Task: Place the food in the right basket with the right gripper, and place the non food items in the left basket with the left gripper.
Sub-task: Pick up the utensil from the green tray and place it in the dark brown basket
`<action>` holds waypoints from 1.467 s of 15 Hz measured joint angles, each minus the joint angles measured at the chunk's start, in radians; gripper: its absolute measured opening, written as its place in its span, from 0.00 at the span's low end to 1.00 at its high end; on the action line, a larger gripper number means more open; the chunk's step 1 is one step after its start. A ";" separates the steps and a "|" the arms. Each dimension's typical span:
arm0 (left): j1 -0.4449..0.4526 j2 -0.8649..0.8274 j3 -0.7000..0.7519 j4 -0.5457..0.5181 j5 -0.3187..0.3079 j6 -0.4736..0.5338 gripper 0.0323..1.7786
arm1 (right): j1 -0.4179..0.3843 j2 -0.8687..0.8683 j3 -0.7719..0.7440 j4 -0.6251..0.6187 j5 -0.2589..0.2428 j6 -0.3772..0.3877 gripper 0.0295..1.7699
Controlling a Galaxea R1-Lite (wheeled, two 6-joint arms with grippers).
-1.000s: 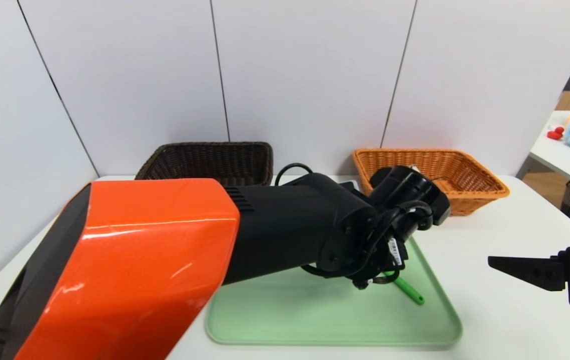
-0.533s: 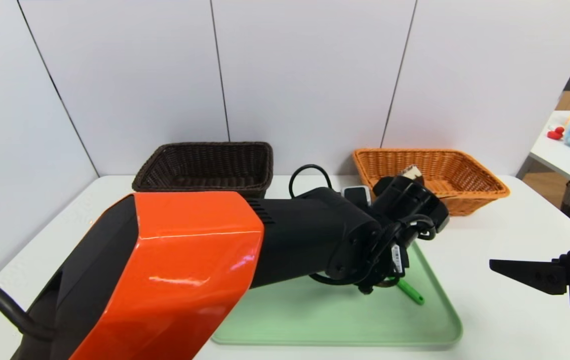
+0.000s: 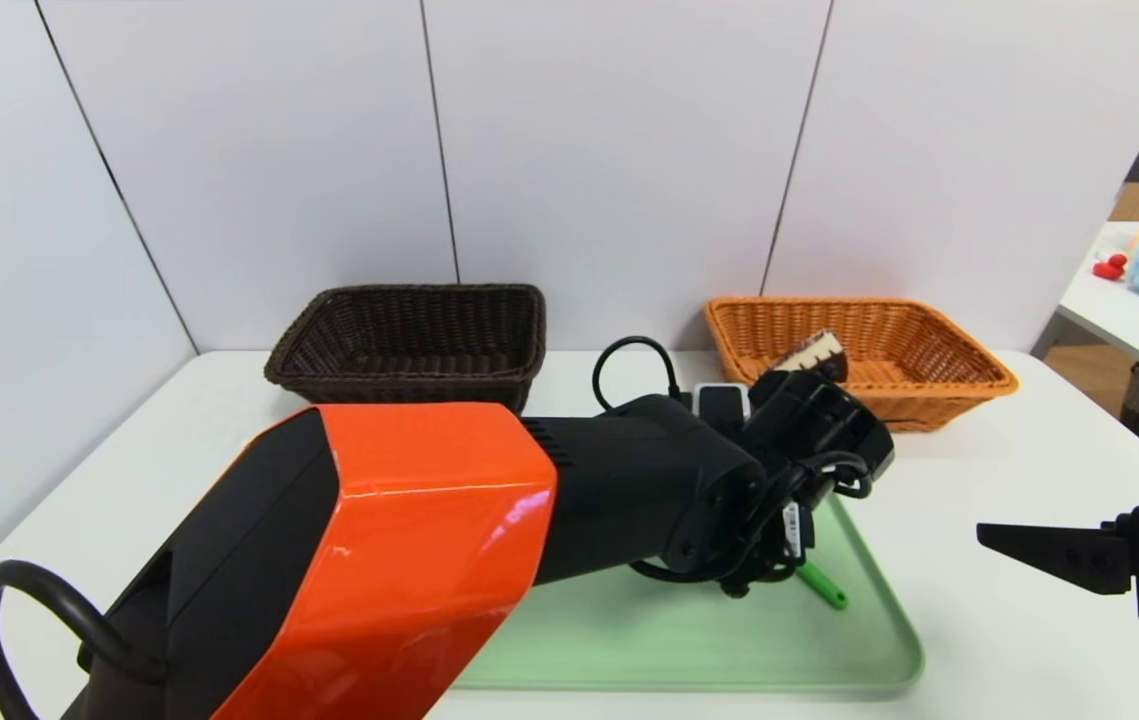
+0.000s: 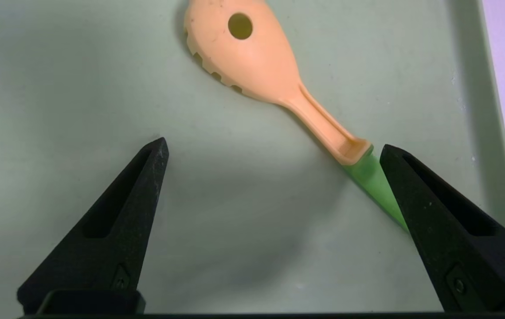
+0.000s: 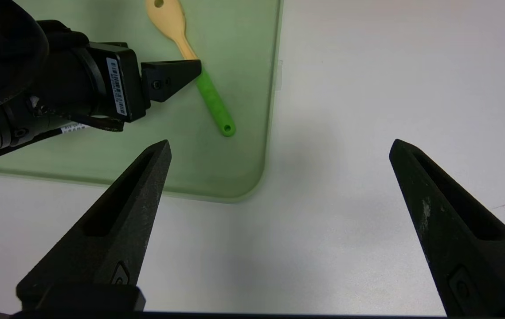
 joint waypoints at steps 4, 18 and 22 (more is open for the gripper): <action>-0.001 0.009 -0.009 -0.032 -0.002 0.000 0.95 | 0.004 0.000 0.006 -0.002 0.000 0.000 0.96; 0.021 -0.013 -0.005 0.180 0.105 0.134 0.95 | 0.010 -0.004 0.003 -0.005 0.026 0.005 0.96; 0.022 -0.027 -0.006 0.145 0.087 0.035 0.95 | 0.013 -0.004 0.002 -0.004 0.027 0.005 0.96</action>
